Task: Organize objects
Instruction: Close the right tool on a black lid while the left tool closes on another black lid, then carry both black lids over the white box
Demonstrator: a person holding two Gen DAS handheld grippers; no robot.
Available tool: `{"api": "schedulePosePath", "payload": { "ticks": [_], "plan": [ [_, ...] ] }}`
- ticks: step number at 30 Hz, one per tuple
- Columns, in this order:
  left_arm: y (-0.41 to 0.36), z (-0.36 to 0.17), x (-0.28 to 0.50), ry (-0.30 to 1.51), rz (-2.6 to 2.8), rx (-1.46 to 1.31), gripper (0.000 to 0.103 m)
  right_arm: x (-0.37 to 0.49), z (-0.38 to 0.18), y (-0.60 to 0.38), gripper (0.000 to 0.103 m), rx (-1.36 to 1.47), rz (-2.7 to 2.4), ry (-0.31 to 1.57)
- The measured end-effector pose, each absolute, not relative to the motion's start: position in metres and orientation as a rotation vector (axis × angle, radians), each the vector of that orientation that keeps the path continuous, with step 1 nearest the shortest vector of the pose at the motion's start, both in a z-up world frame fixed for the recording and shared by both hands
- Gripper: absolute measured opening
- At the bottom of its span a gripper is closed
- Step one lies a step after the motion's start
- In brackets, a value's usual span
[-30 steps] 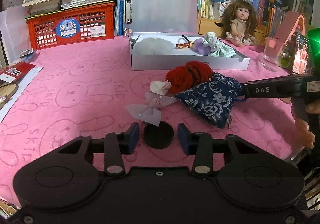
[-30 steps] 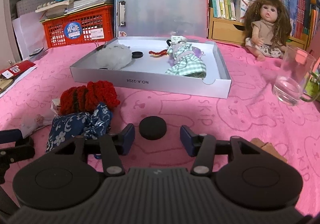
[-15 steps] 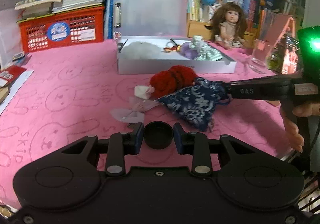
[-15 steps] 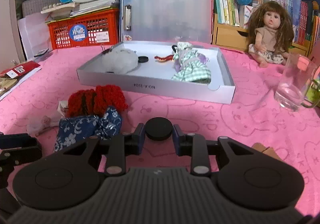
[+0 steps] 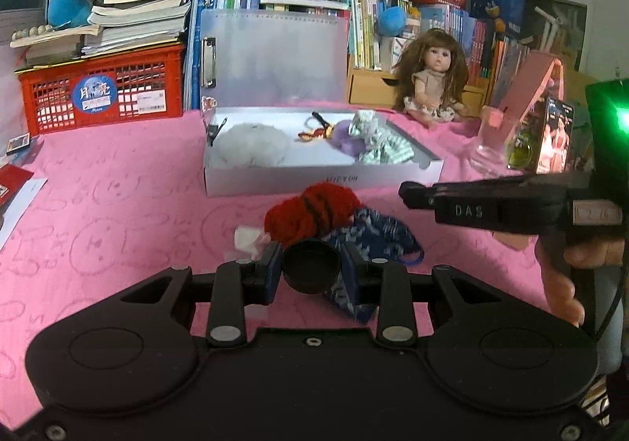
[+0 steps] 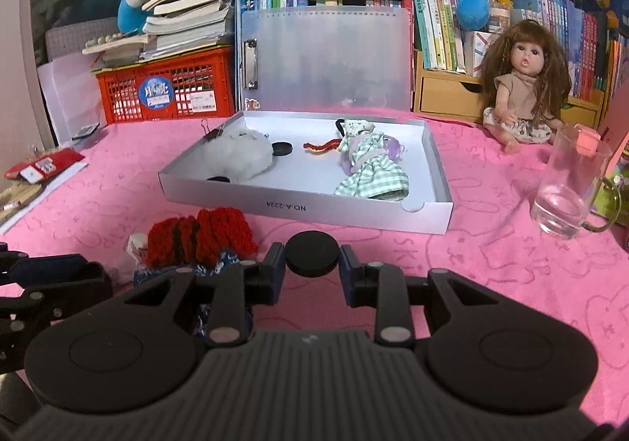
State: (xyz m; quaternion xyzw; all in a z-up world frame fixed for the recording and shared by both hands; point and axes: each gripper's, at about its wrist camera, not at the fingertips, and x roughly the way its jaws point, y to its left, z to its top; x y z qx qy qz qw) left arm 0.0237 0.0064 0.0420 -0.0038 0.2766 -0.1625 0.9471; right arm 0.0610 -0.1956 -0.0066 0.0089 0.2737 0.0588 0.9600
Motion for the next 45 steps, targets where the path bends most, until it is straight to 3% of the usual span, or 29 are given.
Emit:
{"api": "schedulePosePath", "payload": {
  "ticks": [21,45],
  "plan": [
    [-0.018,0.072,0.115,0.503,-0.313,-0.029,0.031,0.105,0.015,-0.227,0.034,0.150,0.079,0.530],
    [-0.031,0.052,0.219,0.565,-0.294,-0.069,0.031,0.194,-0.011,-0.259,0.034,0.323,0.118,0.667]
  ]
}}
